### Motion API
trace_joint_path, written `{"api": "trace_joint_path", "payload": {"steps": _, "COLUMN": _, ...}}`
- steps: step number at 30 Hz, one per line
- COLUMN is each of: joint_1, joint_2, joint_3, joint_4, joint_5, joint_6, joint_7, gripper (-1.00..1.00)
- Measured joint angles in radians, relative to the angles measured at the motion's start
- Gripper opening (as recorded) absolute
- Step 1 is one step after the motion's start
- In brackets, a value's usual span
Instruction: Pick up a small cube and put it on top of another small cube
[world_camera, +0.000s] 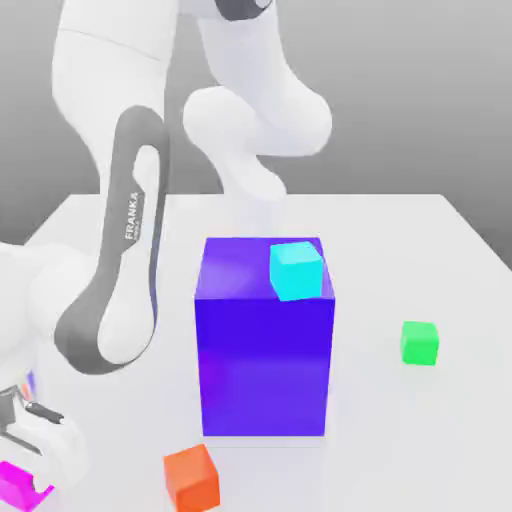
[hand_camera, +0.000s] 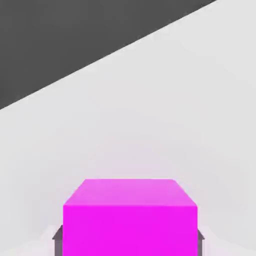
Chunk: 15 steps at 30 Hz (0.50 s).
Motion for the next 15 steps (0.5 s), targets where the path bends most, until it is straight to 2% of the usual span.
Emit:
{"api": "trace_joint_path", "payload": {"steps": 5, "joint_1": 0.046, "joint_2": -0.144, "joint_3": -0.051, "joint_4": -0.031, "joint_5": -0.059, "joint_6": -0.095, "joint_7": 0.049, "gripper": -1.00}}
{"api": "trace_joint_path", "payload": {"steps": 15, "joint_1": 0.325, "joint_2": -0.400, "joint_3": 0.136, "joint_4": -0.236, "joint_5": -0.079, "joint_6": -0.063, "joint_7": 0.297, "gripper": -1.00}}
